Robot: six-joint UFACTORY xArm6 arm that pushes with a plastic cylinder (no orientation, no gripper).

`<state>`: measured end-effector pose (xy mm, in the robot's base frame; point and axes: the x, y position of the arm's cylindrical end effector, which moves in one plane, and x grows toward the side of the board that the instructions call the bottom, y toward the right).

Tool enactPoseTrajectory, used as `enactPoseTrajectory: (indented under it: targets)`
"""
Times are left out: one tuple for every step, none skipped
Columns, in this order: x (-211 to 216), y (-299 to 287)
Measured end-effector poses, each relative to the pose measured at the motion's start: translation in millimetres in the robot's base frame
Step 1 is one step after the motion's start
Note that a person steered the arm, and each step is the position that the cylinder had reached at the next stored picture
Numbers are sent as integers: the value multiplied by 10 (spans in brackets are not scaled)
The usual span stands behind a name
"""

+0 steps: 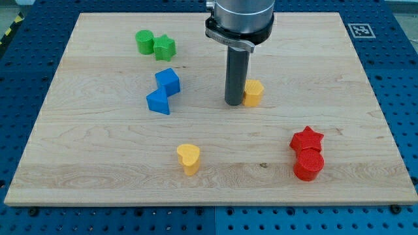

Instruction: Push the yellow heart towards the center

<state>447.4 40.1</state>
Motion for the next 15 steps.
enactPoseTrajectory:
  targets:
    - [327, -7]
    - [695, -6]
    - [1002, -1]
    - [1297, -158]
    - [1551, -635]
    - [1558, -1283]
    - [1549, -1140]
    - [1523, -811]
    - [1392, -806]
    - [1344, -835]
    - [1257, -923]
    - [1253, -922]
    - [1232, -867]
    - [1146, -867]
    - [1025, -826]
